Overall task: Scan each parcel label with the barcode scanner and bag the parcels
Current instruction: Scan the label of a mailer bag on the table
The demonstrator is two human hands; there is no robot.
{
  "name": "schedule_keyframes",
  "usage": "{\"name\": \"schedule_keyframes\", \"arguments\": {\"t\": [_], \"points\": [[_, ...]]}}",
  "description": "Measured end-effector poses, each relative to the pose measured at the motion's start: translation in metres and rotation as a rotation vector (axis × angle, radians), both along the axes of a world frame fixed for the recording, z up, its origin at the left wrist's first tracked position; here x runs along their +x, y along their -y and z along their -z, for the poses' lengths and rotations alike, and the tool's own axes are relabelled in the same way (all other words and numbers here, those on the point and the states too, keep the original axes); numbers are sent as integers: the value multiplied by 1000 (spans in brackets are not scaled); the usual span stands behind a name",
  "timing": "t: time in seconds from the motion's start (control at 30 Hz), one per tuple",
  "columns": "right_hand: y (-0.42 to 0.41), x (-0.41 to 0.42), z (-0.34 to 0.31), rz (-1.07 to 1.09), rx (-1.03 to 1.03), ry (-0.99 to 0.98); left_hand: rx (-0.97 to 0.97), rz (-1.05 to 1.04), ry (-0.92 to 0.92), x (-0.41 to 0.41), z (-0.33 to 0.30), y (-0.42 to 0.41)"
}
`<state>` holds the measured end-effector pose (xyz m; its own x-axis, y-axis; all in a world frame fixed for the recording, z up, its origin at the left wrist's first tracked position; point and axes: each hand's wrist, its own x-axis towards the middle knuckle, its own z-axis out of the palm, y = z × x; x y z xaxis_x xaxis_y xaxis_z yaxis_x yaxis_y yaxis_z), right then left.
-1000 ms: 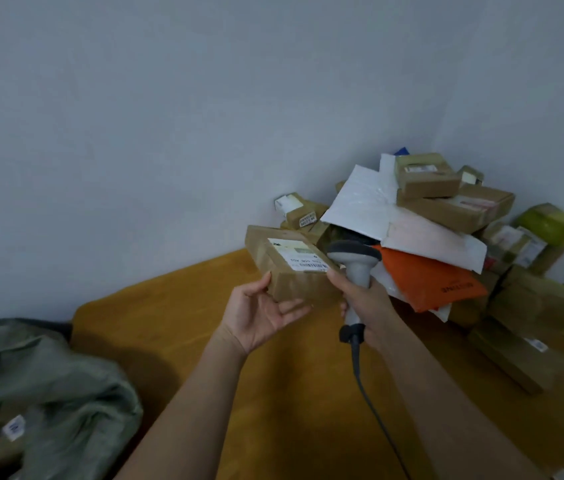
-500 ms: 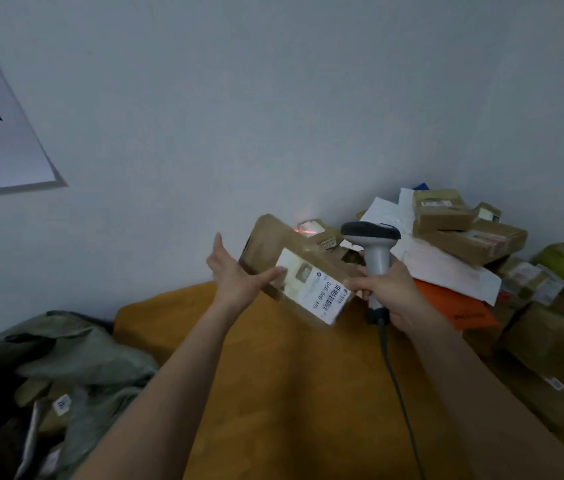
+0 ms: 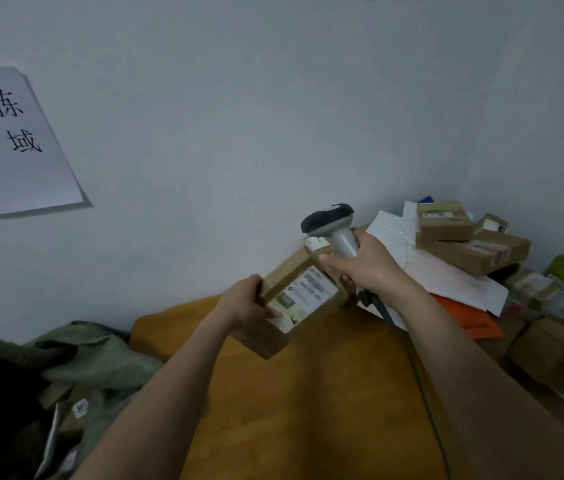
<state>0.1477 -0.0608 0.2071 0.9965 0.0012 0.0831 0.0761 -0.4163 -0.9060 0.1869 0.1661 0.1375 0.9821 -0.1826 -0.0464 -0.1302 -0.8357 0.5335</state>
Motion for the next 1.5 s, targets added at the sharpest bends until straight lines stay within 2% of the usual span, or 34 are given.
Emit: {"name": "schedule_keyframes", "arguments": {"t": [0.1, 0.17, 0.27, 0.33, 0.53, 0.7, 1.5], "points": [[-3, -1, -7, 60, 104, -55, -345, -290, -164, -2, 7, -14], [-3, -1, -12, 61, 208, -125, -566, -412, -304, -3, 9, -19], [-2, -5, -23, -11, 331, -194, -756, -498, -385, -5, 7, -18], [-1, -10, -33, -81, 352, -197, -812, -522, -403, -4, 6, -15], [-5, -28, -65, -194, 331, -114, -898, -539, -438, -1, 8, -8], [-4, -38, -83, -196, 304, -68, -943, -553, -453, 2, 12, -8], [16, -53, -99, -179, 288, -52, -911, -644, -468, -13, 22, -3]]}}
